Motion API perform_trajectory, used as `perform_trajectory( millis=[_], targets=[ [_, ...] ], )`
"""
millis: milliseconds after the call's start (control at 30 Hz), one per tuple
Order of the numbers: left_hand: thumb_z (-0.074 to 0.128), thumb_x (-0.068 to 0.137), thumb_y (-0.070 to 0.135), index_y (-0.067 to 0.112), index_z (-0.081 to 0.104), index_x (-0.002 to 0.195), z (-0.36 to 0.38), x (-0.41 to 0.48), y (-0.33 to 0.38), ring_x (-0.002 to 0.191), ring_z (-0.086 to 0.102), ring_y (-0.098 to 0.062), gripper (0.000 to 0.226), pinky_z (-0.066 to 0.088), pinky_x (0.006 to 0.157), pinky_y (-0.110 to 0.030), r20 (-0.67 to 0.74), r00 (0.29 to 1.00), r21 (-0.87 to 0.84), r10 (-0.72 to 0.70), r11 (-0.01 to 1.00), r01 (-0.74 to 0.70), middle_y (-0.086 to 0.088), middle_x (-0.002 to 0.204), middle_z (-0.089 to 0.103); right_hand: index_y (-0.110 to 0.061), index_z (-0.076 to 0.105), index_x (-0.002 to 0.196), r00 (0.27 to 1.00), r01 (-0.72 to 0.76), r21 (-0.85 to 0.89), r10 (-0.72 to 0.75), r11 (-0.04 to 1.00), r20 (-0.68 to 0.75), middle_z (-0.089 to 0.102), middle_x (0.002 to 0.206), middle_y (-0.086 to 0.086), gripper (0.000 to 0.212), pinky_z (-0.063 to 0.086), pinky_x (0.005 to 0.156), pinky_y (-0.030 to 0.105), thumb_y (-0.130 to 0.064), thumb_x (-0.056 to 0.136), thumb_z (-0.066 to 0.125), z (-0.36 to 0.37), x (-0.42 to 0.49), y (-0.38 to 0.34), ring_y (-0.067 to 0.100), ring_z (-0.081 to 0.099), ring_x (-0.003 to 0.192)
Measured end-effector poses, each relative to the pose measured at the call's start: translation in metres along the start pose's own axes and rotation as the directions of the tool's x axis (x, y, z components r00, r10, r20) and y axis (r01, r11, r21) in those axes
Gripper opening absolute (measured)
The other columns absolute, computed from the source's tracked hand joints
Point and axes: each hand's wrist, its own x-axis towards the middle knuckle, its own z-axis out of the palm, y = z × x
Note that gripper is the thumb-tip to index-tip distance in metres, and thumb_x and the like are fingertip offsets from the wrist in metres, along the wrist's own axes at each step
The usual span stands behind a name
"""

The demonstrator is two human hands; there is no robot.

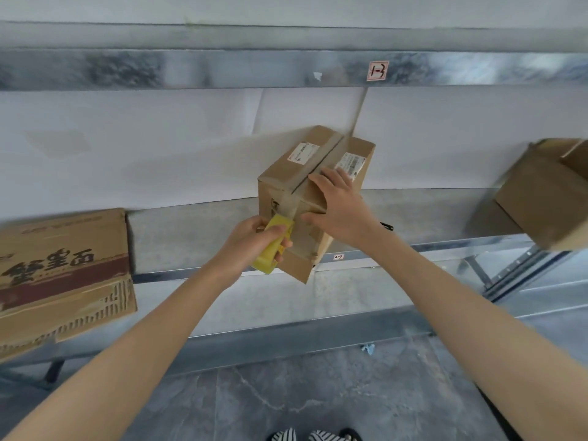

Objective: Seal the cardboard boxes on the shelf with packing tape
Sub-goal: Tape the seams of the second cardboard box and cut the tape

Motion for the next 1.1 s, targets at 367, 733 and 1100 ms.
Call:
perform_trajectory(
  millis=[367,733,1100],
  targets=[
    [0.063,0.09,0.022,0.021,0.049,0.117,0.052,-0.011,0.001,0.054,0.063,-0.027,0.03,0.053,0.055,-0.032,0.082,0.997,-0.198,0.005,0.98,0.011,-0.01,0.1,0.071,-0.012,0.037,0.144,0.974,0.16,0.01,-0.159,0.987,0.162,0.032,0.153,0.003,0.072,0.004,0.108,0.013,-0.023,0.083,0.072,-0.041,0.002,0.025,0.021,0.017,0.144],
    [0.066,0.086,0.016,0.019,0.059,0.101,0.112,0.003,0.004,0.056,0.066,-0.026,0.017,0.052,0.051,-0.03,-0.077,0.997,-0.297,0.004,0.954,-0.027,-0.003,0.084,0.067,-0.024,0.021,0.15,0.959,0.219,-0.099,-0.195,0.971,0.206,0.014,0.158,-0.004,0.082,0.032,0.11,0.046,-0.044,0.084,0.065,-0.043,0.003,0.068,0.015,0.007,0.146],
    [0.061,0.091,0.035,0.019,0.054,0.111,0.134,0.011,-0.017,0.054,0.061,-0.022,0.026,0.052,0.06,-0.033,-0.043,0.988,-0.36,-0.148,0.925,0.123,-0.006,0.102,0.072,-0.019,0.021,0.151,0.916,0.348,-0.084,-0.32,0.934,0.243,0.014,0.159,0.003,0.085,0.018,0.115,0.038,-0.043,0.084,0.067,-0.047,0.021,0.091,0.021,0.007,0.146]
  ],
)
